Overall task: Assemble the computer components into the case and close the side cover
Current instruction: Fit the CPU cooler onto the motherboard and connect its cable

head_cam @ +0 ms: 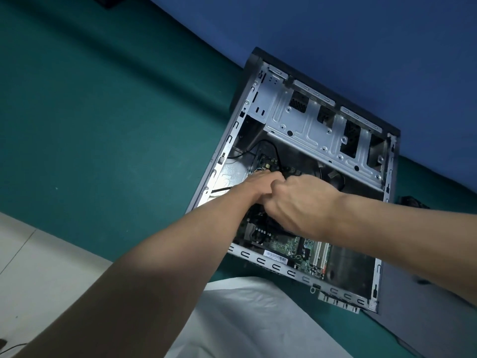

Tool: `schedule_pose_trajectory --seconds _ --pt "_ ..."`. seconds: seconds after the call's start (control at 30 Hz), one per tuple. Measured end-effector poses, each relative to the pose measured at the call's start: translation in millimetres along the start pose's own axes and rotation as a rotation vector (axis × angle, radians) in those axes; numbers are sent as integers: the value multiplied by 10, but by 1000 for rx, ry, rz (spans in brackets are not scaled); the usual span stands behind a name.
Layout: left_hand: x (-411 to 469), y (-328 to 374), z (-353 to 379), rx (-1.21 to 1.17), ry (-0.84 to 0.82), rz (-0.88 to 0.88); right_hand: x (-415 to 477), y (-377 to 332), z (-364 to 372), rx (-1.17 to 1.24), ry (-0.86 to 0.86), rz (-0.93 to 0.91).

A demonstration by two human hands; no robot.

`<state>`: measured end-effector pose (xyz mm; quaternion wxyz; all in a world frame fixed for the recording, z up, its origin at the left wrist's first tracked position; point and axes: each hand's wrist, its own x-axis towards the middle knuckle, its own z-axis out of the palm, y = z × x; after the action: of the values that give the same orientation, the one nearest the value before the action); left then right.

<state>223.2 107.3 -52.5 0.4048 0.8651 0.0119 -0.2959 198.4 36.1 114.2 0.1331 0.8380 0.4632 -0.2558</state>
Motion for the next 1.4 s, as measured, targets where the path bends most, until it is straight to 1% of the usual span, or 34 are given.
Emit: schedule_pose_trajectory --seconds 0.03,0.07,0.1,0.13,0.2,0.23,0.3,0.37,0.4,0.43,0.5,0.53,0.57,0.6,0.63,0.7,0.73,0.77,0.8,0.83,0.87,0.9,0.97,1.03,1.07,1.1,1.13,1.17,1.2,1.27,1.3,1.33,1.37,1.4 --pt "-8 11 5 -11 -4 7 -17 -8 -1 20 7 -50" --pt "-5 3 8 -7 -2 23 -29 -52 -6 51 -51 -40" --pt "-18 -2 0 7 -4 32 -20 -106 13 107 -91 29" --pt "-22 10 -14 35 -3 35 14 -142 36 190 -119 176" --pt "-53 33 -34 25 -9 36 94 -137 28 308 -108 419" --pt "-77 38 -38 20 -6 50 135 -120 16 339 -133 493" --pt "-96 28 -43 21 1 80 182 -41 22 311 -215 524" --pt "-84 17 -33 22 9 98 136 15 -20 193 -316 433" --pt "-90 32 -43 37 4 106 86 35 -44 119 -332 328" --pt "-87 46 -45 59 3 110 27 51 -63 25 -303 212" --pt "-77 52 -53 73 26 107 -81 63 -89 -263 -185 -89" --pt "-79 44 -50 67 34 103 -107 68 -87 -349 -152 -209" --pt "-78 34 -45 63 41 102 -136 44 -87 -364 -170 -244" --pt "-79 31 -45 67 41 103 -153 -18 -79 -322 -185 -230" --pt "-72 27 -44 68 29 104 -153 -92 -50 -190 -187 -120" --pt "-53 25 -46 93 3 104 -35 -183 -2 223 -151 283" --pt "-51 27 -46 96 -1 104 29 -185 -29 388 -123 472" --pt "-42 22 -39 82 1 99 87 -150 -36 486 -108 603" --pt "-37 13 -34 63 5 95 130 -109 -44 525 -149 657" --pt "-42 11 -33 47 5 92 144 -70 -48 509 -205 626" --pt "-44 12 -38 39 5 91 135 -49 -61 438 -254 527" --pt "-49 18 -36 31 5 90 88 -63 -99 313 -278 409" --pt "-58 19 -34 13 4 77 2 -60 -135 -60 -227 170" --pt "-71 21 -50 0 21 72 -62 -36 -167 -318 -175 -71" --pt "-66 13 -42 16 32 92 -65 -20 -156 -389 -177 -175" --pt "-70 12 -37 44 43 116 -72 -30 -141 -420 -185 -225" --pt "-76 17 -40 65 44 124 -72 -53 -121 -400 -181 -227" --pt "-77 21 -43 78 38 130 -61 -67 -70 -254 -181 -113" --pt "-72 21 -46 83 24 132 -18 -58 -1 -32 -172 79" --pt "-77 15 -59 73 6 138 98 -9 22 495 -190 531" --pt "-83 11 -61 53 14 149 129 34 19 700 -216 677" --pt "-91 11 -65 40 28 165 144 81 25 809 -272 740" --pt "-102 10 -70 39 41 181 133 109 20 810 -328 721" --pt "-103 17 -71 51 44 184 109 113 8 695 -371 639"
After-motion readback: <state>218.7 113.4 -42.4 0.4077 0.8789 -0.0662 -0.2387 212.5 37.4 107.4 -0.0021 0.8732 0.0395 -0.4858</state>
